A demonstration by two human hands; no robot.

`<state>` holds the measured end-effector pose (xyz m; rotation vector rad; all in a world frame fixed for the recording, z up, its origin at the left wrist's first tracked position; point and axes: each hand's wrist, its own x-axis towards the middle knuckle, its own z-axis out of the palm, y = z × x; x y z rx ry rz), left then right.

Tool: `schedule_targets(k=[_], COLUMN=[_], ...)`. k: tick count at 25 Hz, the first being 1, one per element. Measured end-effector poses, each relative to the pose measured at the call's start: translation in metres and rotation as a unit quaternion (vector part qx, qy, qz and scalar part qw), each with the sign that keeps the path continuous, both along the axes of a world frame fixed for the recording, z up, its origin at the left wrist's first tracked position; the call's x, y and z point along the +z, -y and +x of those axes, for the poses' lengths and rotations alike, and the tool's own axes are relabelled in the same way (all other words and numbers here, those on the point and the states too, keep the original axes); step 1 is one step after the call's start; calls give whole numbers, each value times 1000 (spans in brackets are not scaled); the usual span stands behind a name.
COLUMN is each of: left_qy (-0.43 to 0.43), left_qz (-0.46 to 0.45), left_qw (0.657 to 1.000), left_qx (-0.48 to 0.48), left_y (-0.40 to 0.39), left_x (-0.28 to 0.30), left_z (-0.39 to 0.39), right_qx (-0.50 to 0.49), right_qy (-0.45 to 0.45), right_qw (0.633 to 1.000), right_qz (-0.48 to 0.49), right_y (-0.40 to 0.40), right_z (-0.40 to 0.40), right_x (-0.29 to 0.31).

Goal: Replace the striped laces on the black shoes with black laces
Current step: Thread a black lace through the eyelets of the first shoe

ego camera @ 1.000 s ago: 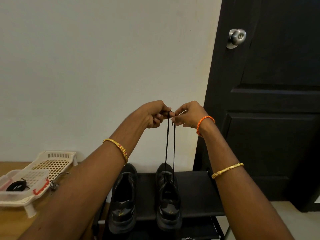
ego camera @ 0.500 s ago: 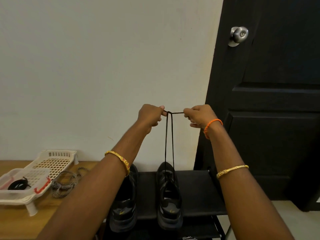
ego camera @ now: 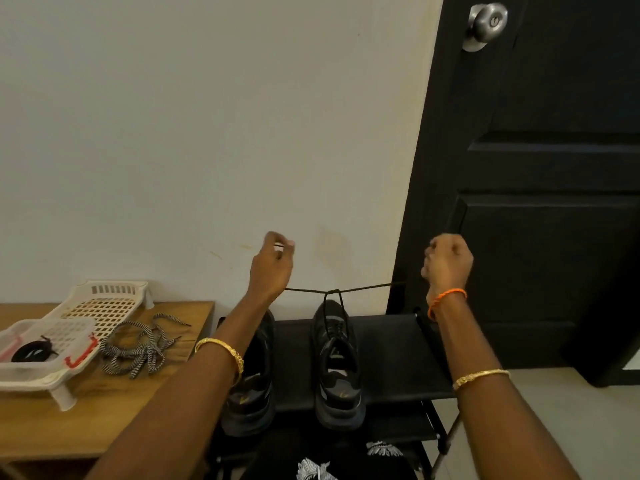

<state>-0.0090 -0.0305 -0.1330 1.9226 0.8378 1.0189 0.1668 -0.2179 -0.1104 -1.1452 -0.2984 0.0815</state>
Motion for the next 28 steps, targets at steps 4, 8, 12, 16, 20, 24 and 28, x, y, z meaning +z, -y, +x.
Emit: schedule_targets(k=[4, 8, 12, 16, 20, 24, 28], left_qy=[-342, -413, -505, -481, -309, -300, -213], left_qz=[422, 342, 221, 105, 119, 39, -43], left_qw=[834, 840, 834, 869, 943, 949, 976], left_qx=[-98, -78, -22, 48, 18, -88, 16], left_y=[-16, -50, -67, -49, -12, 38, 51], left_x=[-29, -67, -100, -109, -107, -141, -173], left_z=[-15, -54, -86, -69, -23, 40, 63], right_qx=[-21, -10, -52, -61, -72, 159, 200], right_qy=[585, 515, 384, 308, 202, 123, 56], right_qw=[654, 522, 552, 590, 732, 865, 886], right_qz=[-479, -680, -739, -744, -647, -459, -415], right_y=[4, 49, 83, 64, 27, -33, -59], right_z=[7, 49, 72, 62, 32, -18, -32], right_x=[-48, -110, -160, -177, -172, -172, -186])
